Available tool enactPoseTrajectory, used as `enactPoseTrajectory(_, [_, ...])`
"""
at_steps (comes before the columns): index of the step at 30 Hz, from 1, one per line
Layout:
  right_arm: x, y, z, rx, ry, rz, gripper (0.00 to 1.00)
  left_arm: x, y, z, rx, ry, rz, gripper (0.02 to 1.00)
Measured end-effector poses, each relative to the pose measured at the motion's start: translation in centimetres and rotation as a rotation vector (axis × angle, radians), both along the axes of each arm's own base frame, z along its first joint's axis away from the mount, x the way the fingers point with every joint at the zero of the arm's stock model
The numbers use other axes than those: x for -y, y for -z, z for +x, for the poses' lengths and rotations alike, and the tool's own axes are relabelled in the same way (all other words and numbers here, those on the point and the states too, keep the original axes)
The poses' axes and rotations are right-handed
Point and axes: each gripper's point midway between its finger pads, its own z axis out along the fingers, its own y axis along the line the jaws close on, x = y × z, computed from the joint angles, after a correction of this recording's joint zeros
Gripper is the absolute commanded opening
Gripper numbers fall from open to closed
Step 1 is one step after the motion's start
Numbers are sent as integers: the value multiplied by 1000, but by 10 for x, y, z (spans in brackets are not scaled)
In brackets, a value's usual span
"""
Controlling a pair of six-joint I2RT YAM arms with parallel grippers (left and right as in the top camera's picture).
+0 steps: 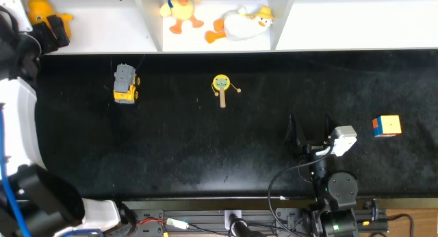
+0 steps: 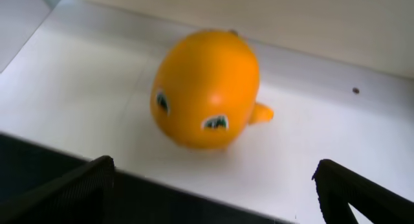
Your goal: Store Toys
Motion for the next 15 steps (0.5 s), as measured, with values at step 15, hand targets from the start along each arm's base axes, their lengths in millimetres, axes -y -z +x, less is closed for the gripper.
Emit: enactPoseTrajectory(15, [0, 0, 0, 0, 0, 0, 996, 86, -17, -78, -196, 99, -16, 998])
